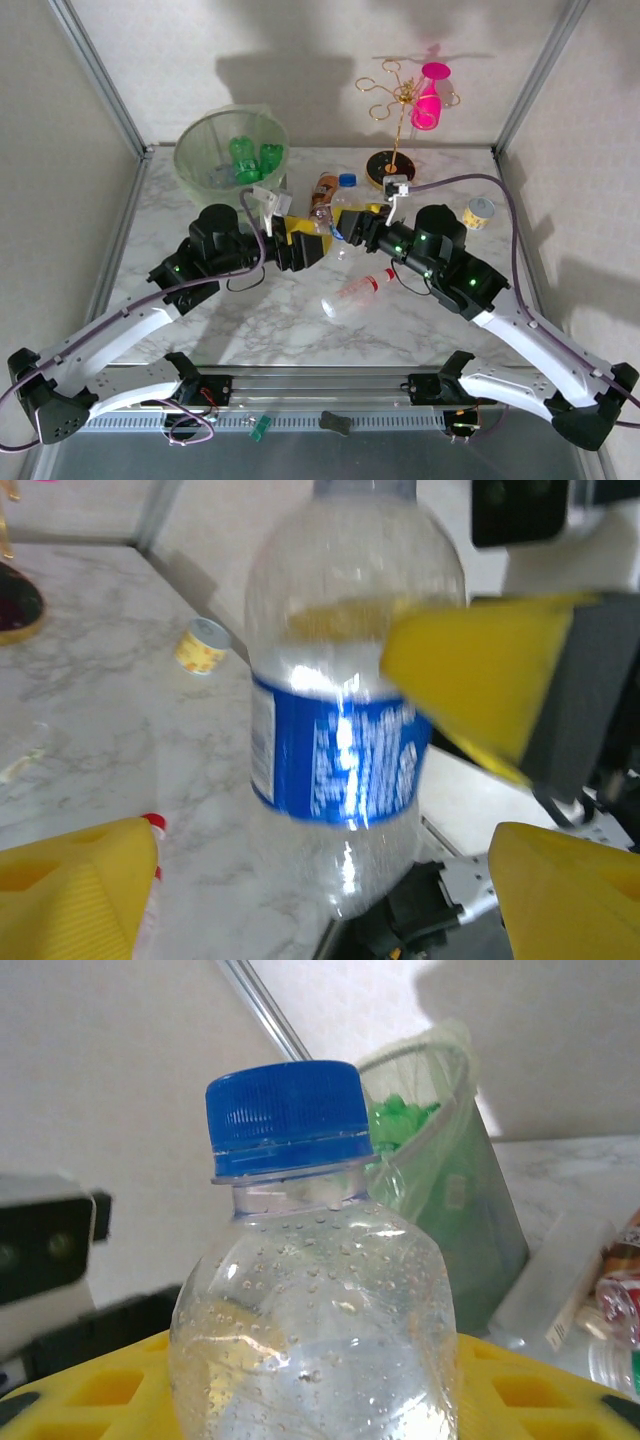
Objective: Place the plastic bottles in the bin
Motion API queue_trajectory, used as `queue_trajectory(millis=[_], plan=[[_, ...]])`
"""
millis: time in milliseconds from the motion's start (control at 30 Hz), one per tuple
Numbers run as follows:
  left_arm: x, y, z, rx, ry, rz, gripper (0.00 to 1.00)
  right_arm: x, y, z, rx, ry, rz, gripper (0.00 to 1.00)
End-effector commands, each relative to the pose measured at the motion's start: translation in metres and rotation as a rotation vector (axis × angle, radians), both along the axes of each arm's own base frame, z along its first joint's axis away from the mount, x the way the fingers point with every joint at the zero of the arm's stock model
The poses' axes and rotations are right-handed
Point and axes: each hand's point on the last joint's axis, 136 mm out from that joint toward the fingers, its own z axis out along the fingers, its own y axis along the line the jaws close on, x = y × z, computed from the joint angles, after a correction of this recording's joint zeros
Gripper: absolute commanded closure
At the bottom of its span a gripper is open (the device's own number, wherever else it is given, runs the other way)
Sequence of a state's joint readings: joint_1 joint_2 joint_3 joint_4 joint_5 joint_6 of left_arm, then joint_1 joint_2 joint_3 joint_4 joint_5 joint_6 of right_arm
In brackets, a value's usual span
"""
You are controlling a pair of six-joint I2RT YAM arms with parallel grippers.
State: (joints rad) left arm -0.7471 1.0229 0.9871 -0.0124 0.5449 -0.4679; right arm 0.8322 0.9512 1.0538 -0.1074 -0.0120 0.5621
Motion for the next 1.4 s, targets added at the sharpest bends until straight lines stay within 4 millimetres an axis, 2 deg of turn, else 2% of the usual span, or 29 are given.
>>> queue_trajectory(millis=[0, 67, 267, 567, 700, 867, 1000, 1067, 1200, 1300, 1367], plan=[[-0.024, -0.006, 0.012, -0.059, -0.038, -0.116, 0.14, -0.011, 0.002, 0.025, 0.125, -0.034, 0.069, 1.00], [-0.029, -0.010, 0.011, -0.064, -0.031, -0.142, 0.13, -0.020, 0.009, 0.032, 0.166, -0.039, 0.134, 1.00], [-0.041, -0.012, 0.031, -0.140, -0.055, -0.194, 0.07, -0.045, 0.021, 0.055, 0.263, -0.081, 0.302, 1.00], [-0.064, -0.008, 0.070, -0.289, -0.103, -0.296, 0.12, -0.062, 0.023, 0.059, 0.324, -0.110, 0.398, 1.00], [-0.070, -0.012, 0.070, -0.319, -0.084, -0.344, 0.16, -0.067, 0.019, 0.063, 0.343, -0.125, 0.408, 1.00], [-0.073, -0.025, 0.061, -0.302, -0.052, -0.375, 0.13, -0.071, 0.018, 0.066, 0.358, -0.128, 0.426, 1.00], [-0.077, -0.035, 0.058, -0.278, -0.057, -0.391, 0.15, -0.072, 0.020, 0.065, 0.363, -0.120, 0.432, 1.00], [-0.076, -0.039, 0.055, -0.257, -0.063, -0.385, 0.19, -0.071, 0.020, 0.064, 0.365, -0.119, 0.432, 1.00], [-0.073, -0.040, 0.056, -0.244, -0.077, -0.368, 0.39, -0.069, 0.019, 0.062, 0.357, -0.117, 0.414, 0.99], [-0.073, -0.036, 0.063, -0.246, -0.111, -0.349, 0.51, -0.065, 0.016, 0.055, 0.342, -0.111, 0.384, 0.86], [-0.071, -0.035, 0.060, -0.220, -0.109, -0.331, 0.53, -0.061, 0.015, 0.051, 0.327, -0.106, 0.359, 0.79]])
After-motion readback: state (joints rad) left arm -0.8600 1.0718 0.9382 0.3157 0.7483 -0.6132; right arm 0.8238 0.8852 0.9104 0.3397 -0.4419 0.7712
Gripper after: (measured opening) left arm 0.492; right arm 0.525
